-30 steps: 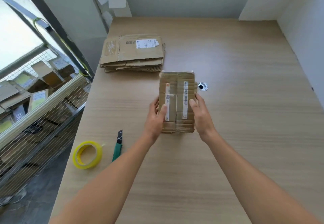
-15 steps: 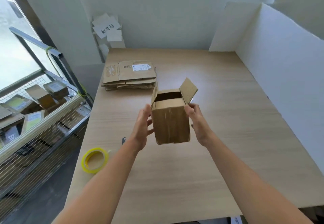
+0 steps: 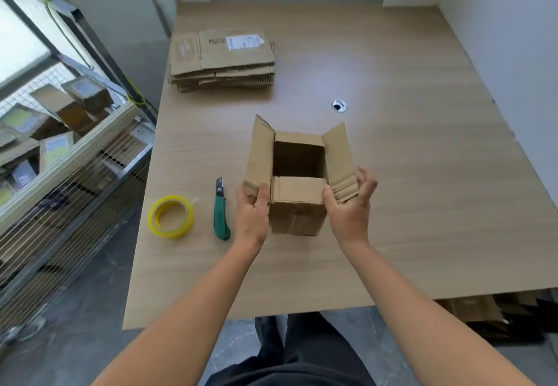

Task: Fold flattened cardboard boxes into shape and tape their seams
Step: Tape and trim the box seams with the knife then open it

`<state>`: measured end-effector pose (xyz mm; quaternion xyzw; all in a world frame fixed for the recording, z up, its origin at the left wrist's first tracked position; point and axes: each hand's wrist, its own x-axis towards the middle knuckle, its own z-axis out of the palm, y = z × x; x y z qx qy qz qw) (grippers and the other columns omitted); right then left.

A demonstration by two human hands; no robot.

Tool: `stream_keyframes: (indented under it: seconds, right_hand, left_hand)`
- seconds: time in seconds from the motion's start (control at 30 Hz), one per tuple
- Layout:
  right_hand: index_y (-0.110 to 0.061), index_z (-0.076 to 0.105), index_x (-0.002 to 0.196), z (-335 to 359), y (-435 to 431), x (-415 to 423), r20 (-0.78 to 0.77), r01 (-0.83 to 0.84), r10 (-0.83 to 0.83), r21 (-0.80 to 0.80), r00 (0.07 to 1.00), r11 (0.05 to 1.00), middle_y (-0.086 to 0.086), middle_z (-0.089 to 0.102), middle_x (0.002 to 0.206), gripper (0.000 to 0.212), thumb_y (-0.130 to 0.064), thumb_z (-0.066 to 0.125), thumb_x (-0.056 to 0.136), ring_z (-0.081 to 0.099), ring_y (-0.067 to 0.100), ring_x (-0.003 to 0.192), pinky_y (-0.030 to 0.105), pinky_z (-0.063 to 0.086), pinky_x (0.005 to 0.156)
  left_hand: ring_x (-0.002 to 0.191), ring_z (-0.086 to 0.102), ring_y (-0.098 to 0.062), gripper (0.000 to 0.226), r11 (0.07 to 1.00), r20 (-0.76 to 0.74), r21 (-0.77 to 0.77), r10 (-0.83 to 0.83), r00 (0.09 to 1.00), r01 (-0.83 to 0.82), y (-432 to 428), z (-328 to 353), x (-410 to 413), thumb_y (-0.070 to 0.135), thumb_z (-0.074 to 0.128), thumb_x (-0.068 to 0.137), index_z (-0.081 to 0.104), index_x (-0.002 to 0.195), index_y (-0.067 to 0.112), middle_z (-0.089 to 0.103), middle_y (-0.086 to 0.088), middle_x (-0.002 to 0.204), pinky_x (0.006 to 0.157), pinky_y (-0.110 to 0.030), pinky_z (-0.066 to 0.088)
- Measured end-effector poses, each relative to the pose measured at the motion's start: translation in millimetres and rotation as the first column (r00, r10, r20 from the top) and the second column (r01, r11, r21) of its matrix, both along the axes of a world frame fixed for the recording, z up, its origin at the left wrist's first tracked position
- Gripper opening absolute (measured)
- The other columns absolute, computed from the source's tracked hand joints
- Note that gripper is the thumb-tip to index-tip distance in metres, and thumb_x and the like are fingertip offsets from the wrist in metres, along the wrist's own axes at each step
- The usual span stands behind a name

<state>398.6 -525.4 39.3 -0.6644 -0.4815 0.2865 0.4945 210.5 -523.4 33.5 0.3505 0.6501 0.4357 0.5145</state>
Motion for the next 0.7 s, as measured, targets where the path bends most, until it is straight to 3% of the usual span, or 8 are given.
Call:
stream_keyframes:
  seconds: [0.1, 0.2, 0.3, 0.37, 0.4, 0.53, 0.63, 0.7]
  right_hand:
    - [-0.021, 0.035, 0.146, -8.2, -3.9, 12.5, 0.473, -0.165, 0.084, 0.132, 0.877, 0.978, 0.017, 0.039, 0.150, 0.077, -0.004, 0.077, 0.083, 0.041, 0.030, 0.141, 0.036, 0.042, 0.113]
    - [-0.019, 0.031, 0.149, -7.0, -6.9, 20.1, 0.570, -0.163, 0.028, 0.186, 0.821, 0.969, 0.021, 0.041, 0.150, 0.087, -0.009, 0.083, 0.080, 0.041, 0.035, 0.140, 0.046, 0.044, 0.111]
    - [-0.015, 0.031, 0.148, -3.0, -6.5, 27.4, 0.570, -0.127, -0.047, 0.261, 0.820, 0.957, 0.024, 0.045, 0.147, 0.091, -0.013, 0.087, 0.077, 0.043, 0.038, 0.138, 0.049, 0.042, 0.112]
    - [-0.013, 0.035, 0.146, -0.4, -4.4, 31.3, 0.607, -0.128, -0.106, 0.329, 0.787, 0.935, 0.026, 0.048, 0.144, 0.083, -0.012, 0.084, 0.079, 0.045, 0.039, 0.136, 0.047, 0.040, 0.114]
    - [-0.012, 0.039, 0.144, 1.3, -2.6, 33.4, 0.619, -0.134, -0.126, 0.356, 0.775, 0.925, 0.026, 0.050, 0.142, 0.076, -0.009, 0.082, 0.081, 0.046, 0.039, 0.135, 0.045, 0.040, 0.114]
    - [-0.008, 0.062, 0.135, 5.8, 6.4, 45.6, 0.764, -0.272, 0.094, 0.110, 0.638, 0.956, 0.012, 0.059, 0.143, 0.042, -0.012, 0.067, 0.094, 0.042, 0.034, 0.143, 0.047, 0.036, 0.117]
    - [-0.015, 0.059, 0.138, 11.1, 11.9, 54.2, 0.523, -0.273, 0.434, -0.358, 0.733, 0.893, 0.005, 0.059, 0.143, 0.044, -0.041, 0.049, 0.104, 0.050, 0.027, 0.135, 0.045, 0.042, 0.111]
    - [-0.019, 0.063, 0.113, 14.7, 11.4, 57.4, 0.334, -0.286, 0.452, -0.442, 0.827, 0.850, 0.002, 0.067, 0.113, 0.053, -0.062, 0.035, 0.099, 0.063, 0.026, 0.107, 0.049, 0.053, 0.091]
  left_hand:
    - [0.118, 0.061, -0.017, 0.047, 0.991, 0.147, -0.083, 0.112, 0.983, -0.100, -11.1, -9.4, 2.7, 0.039, 0.058, 0.099, 0.034, 0.139, 0.041, 0.055, 0.001, 0.140, 0.096, -0.049, 0.055]
    - [0.139, 0.040, -0.021, 0.084, 0.986, -0.194, 0.082, 0.158, 0.968, -0.145, -14.3, -8.0, -2.0, 0.027, 0.074, 0.089, 0.018, 0.149, 0.045, 0.029, -0.004, 0.156, 0.114, -0.046, 0.039]
    - [0.150, 0.015, -0.031, 0.074, 0.914, -0.774, 0.270, 0.019, 0.633, 0.302, 1.4, -8.7, -11.1, 0.017, 0.067, 0.091, 0.031, 0.153, 0.035, 0.019, -0.006, 0.161, 0.123, -0.047, 0.017]
    - [0.152, 0.007, -0.027, 0.061, 0.796, -0.918, 0.110, -0.148, 0.368, 0.595, 15.2, -6.5, -11.6, 0.014, 0.054, 0.096, 0.037, 0.152, 0.032, 0.027, 0.001, 0.160, 0.125, -0.044, 0.003]
    - [0.152, 0.009, -0.025, 0.057, 0.757, -0.913, 0.024, -0.249, 0.322, 0.653, 21.5, -4.0, -10.0, 0.016, 0.049, 0.099, 0.037, 0.152, 0.030, 0.031, 0.002, 0.158, 0.124, -0.040, 0.002]
    - [0.136, 0.020, -0.021, 0.042, 0.734, -0.784, -0.184, -0.511, 0.353, 0.653, 42.5, 6.1, -6.3, 0.029, 0.040, 0.103, 0.052, 0.143, 0.025, 0.038, 0.001, 0.142, 0.120, -0.036, 0.015]
    - [0.129, 0.036, -0.019, 0.025, 0.791, -0.481, -0.126, -0.576, 0.661, 0.598, 49.5, 20.7, -4.2, 0.031, 0.051, 0.100, 0.070, 0.110, 0.017, 0.046, 0.000, 0.129, 0.115, -0.037, 0.030]
    - [0.122, 0.048, -0.001, 0.034, 0.809, -0.222, -0.033, -0.578, 0.785, 0.587, 44.4, 31.0, -2.8, 0.044, 0.054, 0.095, 0.072, 0.090, 0.015, 0.057, 0.006, 0.119, 0.108, -0.035, 0.036]
